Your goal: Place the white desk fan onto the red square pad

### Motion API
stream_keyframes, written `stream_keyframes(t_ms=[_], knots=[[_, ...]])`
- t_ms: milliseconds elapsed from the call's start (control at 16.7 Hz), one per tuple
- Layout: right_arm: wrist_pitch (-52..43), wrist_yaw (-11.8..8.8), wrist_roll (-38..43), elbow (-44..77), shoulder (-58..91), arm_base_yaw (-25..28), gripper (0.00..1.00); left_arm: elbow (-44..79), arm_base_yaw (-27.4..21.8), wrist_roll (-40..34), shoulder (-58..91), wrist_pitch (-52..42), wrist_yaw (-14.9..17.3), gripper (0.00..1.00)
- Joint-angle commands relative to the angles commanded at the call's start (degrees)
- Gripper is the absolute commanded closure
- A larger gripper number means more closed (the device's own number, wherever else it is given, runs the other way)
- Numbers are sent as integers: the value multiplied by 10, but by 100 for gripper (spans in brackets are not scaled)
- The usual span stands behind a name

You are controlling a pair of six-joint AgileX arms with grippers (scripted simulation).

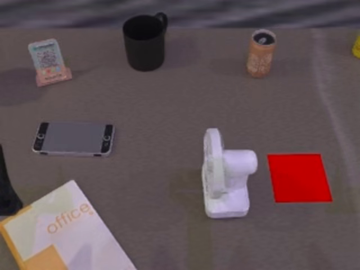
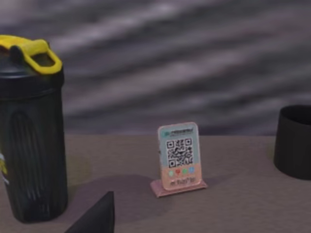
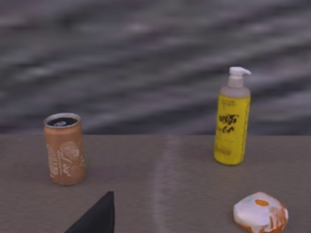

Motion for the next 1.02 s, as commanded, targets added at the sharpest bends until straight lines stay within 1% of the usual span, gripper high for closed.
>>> stream_keyframes(t_ms=[240, 480, 720, 1020], knots=[[-17, 0, 7, 17, 18, 9, 0, 0, 0, 0, 0, 0, 0, 0], [-108, -1, 46, 122, 126, 53, 0, 0, 0, 0, 0, 0, 0, 0], [-249, 0, 111, 314, 320, 120, 0, 0, 0, 0, 0, 0, 0, 0], [-456, 1, 208, 617, 638, 221, 0, 0, 0, 0, 0, 0, 0, 0]])
